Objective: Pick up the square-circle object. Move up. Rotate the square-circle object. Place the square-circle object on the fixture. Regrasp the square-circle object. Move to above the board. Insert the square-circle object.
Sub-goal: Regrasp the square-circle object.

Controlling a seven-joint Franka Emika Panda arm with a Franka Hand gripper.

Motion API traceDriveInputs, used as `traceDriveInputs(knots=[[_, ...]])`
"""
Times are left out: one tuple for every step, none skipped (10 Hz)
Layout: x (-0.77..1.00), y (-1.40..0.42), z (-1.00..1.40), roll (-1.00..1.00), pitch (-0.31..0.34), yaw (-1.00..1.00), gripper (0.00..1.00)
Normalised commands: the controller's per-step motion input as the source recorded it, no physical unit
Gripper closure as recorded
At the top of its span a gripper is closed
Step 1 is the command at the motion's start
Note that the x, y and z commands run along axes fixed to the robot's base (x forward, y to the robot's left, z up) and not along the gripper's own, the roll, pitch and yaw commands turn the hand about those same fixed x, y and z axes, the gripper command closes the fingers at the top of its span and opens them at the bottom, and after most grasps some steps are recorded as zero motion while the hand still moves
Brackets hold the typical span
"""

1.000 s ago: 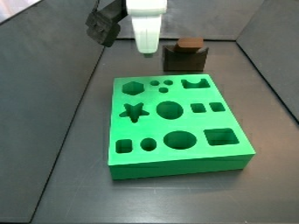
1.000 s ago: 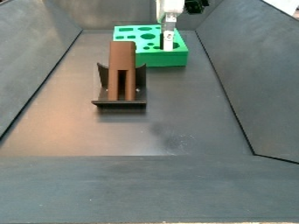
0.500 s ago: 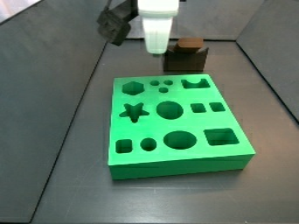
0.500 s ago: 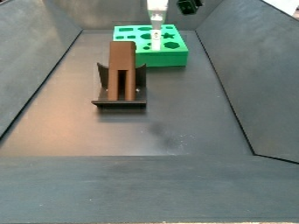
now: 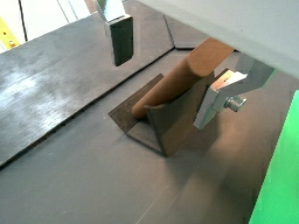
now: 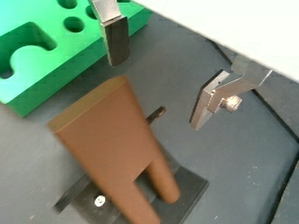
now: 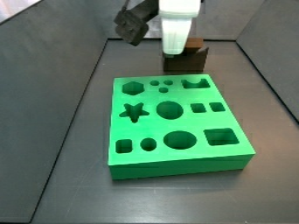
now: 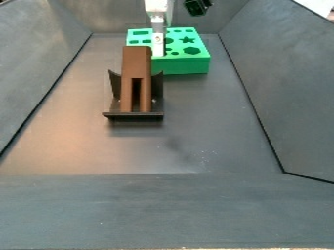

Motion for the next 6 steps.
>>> traceDriveInputs(knots=[[0.99,-0.02,0.00,-0.03,0.195,0.07,0.00],[0.88,-0.01,0.00,-0.03,0.201,0.06,0.00],[0.81,-0.01,0.01,-0.04,0.209,0.06,0.00],[0.71,-0.01,0.00,-0.04,0.212,0.06,0.00],[0.67,-0.01,0.00,-0.04,0.213,0.06,0.00],[0.56,-0.01,0.00,-0.04,0.219,0.06,0.00]])
